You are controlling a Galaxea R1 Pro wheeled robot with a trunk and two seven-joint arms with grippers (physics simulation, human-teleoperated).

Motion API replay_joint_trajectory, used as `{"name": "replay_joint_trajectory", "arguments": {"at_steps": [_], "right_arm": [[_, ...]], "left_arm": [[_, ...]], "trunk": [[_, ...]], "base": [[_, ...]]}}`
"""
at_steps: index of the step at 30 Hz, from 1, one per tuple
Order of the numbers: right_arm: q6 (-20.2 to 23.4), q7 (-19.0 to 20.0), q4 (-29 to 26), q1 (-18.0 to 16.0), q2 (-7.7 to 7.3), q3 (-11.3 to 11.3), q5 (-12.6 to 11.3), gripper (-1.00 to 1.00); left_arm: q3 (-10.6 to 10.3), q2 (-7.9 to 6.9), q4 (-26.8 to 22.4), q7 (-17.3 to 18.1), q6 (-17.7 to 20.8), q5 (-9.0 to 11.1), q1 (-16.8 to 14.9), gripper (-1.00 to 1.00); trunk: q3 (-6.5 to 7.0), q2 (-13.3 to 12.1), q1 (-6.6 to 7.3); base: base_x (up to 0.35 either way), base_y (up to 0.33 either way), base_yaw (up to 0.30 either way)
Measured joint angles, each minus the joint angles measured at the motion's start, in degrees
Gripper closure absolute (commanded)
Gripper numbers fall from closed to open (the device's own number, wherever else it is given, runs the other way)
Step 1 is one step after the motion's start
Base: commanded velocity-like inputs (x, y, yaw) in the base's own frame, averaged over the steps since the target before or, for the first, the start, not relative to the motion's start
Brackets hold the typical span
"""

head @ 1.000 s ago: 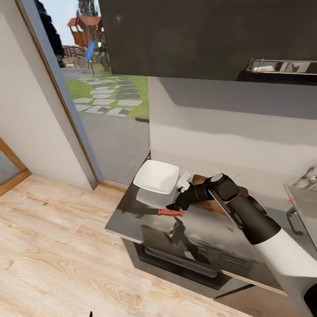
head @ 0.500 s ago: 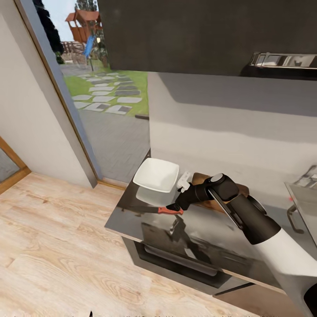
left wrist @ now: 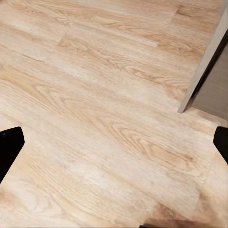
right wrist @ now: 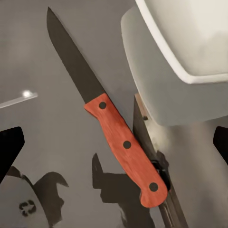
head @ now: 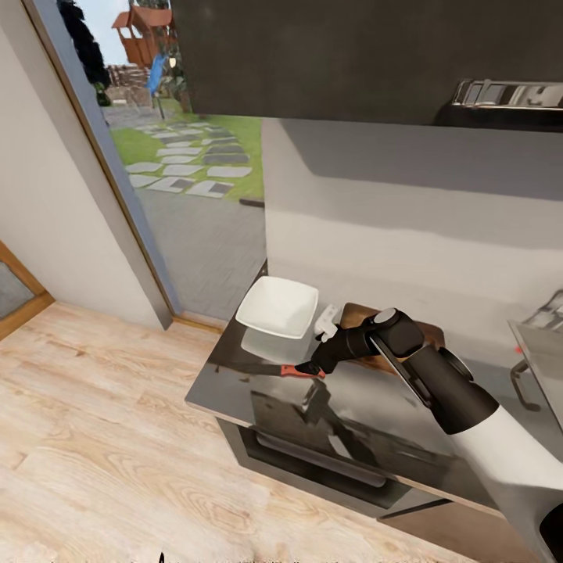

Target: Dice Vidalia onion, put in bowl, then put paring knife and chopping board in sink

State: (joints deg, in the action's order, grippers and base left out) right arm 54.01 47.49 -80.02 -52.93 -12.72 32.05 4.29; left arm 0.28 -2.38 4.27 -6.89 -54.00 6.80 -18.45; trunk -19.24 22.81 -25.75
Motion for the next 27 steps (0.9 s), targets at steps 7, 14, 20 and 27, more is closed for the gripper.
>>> {"name": "replay_joint_trajectory", "arguments": {"at_steps": [7,14,20,27], "right_arm": [[0.0,0.0,0.0,0.0,0.00,0.0,0.0,-1.00],[0.0,0.0,0.0,0.0,0.00,0.0,0.0,-1.00],[0.0,0.0,0.0,0.0,0.00,0.1,0.0,-1.00],[-0.2,0.1,0.0,0.0,0.00,0.1,0.0,-1.00]], "left_arm": [[0.0,0.00,0.0,0.0,0.0,0.0,0.0,-1.00],[0.0,0.00,0.0,0.0,0.0,0.0,0.0,-1.00],[0.0,0.00,0.0,0.1,0.0,0.0,0.0,-1.00],[0.0,0.00,0.0,0.0,0.0,0.0,0.0,-1.00]], "trunk": [[-0.54,0.0,0.00],[-1.07,0.0,0.00],[-1.53,0.0,0.00],[-2.07,0.0,0.00]], "base": [[0.000,0.000,0.000],[0.000,0.000,0.000],[0.000,0.000,0.000],[0.000,0.000,0.000]]}}
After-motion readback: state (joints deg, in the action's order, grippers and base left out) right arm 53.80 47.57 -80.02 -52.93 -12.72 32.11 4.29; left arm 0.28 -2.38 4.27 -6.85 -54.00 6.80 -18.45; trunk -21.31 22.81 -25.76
